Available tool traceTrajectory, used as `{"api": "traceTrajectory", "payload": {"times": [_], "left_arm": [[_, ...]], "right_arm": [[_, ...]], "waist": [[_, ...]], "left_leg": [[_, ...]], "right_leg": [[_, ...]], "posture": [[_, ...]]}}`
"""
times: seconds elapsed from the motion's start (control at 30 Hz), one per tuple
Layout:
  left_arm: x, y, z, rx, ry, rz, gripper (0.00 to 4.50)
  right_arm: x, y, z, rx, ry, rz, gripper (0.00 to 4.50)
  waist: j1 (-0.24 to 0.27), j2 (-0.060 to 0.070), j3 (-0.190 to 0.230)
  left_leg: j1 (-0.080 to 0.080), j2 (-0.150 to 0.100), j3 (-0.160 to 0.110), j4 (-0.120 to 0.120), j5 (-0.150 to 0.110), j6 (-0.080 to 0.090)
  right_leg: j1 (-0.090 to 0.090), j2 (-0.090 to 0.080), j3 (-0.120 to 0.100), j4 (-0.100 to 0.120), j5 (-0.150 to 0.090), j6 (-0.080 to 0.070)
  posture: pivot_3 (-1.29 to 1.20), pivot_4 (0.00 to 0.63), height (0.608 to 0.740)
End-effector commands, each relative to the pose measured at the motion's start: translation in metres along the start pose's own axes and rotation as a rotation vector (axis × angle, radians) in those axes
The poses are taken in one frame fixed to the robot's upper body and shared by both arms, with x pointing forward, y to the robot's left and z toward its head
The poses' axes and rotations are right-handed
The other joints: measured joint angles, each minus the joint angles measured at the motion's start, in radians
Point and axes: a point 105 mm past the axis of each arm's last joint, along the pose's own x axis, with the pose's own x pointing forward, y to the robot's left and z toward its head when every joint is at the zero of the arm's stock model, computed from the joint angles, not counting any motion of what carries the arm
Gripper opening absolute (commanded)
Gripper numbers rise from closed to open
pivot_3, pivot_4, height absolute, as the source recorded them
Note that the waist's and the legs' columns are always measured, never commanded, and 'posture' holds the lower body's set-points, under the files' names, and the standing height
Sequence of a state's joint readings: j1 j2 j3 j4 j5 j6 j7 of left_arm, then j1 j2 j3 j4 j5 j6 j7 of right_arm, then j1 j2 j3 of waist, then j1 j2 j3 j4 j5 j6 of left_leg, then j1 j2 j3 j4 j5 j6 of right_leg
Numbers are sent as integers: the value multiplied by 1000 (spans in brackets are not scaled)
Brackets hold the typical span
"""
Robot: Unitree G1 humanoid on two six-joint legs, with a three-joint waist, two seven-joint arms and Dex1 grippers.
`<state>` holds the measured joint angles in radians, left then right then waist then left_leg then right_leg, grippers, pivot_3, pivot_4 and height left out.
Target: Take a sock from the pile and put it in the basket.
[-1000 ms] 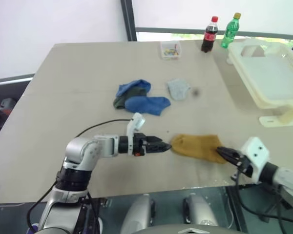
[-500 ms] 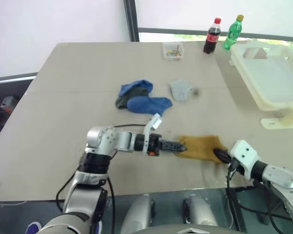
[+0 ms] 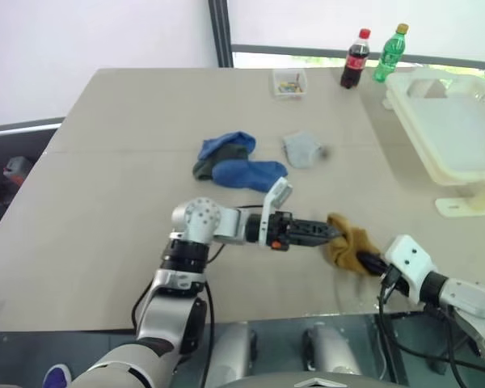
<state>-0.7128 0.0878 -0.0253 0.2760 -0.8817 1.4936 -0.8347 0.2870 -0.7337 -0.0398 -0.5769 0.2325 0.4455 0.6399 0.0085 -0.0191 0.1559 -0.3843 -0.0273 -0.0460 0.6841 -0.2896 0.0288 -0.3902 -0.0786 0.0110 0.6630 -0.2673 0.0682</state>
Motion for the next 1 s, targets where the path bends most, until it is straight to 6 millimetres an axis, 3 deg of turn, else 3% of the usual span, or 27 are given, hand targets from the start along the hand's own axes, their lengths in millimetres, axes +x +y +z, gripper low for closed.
{"api": "traceTrajectory", "payload": {"times": [0.03,0.17,0.27,0.37,0.47,0.57,0.63,0.7,0.8,1.0], "left_arm": [[22,-7,4,26,17,-96,4500],[44,3,1,-1,50,-112,4500],[55,23,-14,-30,128,-22,4500],[56,40,-25,-64,177,50,4500],[56,45,-21,-94,171,68,4500],[53,64,-24,-52,195,165,4500],[51,60,-23,-37,189,132,4500],[45,42,-14,3,157,30,4500],[27,17,0,65,84,-93,4500],[-10,-10,-4,284,83,-123,4500]], "right_arm": [[-3,6,8,-8,-24,17,53],[-6,9,12,-43,-30,12,53],[-11,7,18,-103,-33,-17,53],[-21,8,22,-171,-10,-29,53],[-34,11,29,-207,0,-27,53],[-50,19,35,-199,7,5,53],[-59,17,39,-156,-5,-13,53],[-65,11,42,-99,-29,-53,537],[-69,3,44,-36,-49,-91,1659],[-49,-14,67,130,-143,-100,4442]], "waist": [[3,0,0],[4,0,0],[3,0,0],[4,0,0],[6,0,0],[7,1,0],[6,0,0],[6,0,0],[-5,1,0],[-16,8,4]], "left_leg": [[0,0,0,0,0,0],[-1,0,0,0,0,0],[-1,-1,0,0,0,0],[-1,-2,-1,0,0,1],[-1,-2,-2,0,-2,3],[1,-2,-3,0,-3,5],[3,-2,-5,0,-3,5],[5,-2,-8,1,-3,5],[5,-1,-9,1,-3,5],[4,2,-11,-1,-3,4]], "right_leg": [[0,0,0,0,0,0],[0,0,-1,0,0,0],[0,0,-1,-1,0,0],[0,0,-1,-1,0,0],[0,0,-2,-1,0,0],[4,0,-4,-2,0,1],[8,-1,-6,-3,0,1],[12,-1,-8,-5,0,1],[12,-2,-9,-5,0,1],[11,-1,-6,-5,0,0]], "posture": [[0,150,740],[0,150,740],[0,150,740],[0,150,740],[0,150,740],[0,150,740],[0,150,740],[0,150,740],[0,150,740],[0,150,740]]}}
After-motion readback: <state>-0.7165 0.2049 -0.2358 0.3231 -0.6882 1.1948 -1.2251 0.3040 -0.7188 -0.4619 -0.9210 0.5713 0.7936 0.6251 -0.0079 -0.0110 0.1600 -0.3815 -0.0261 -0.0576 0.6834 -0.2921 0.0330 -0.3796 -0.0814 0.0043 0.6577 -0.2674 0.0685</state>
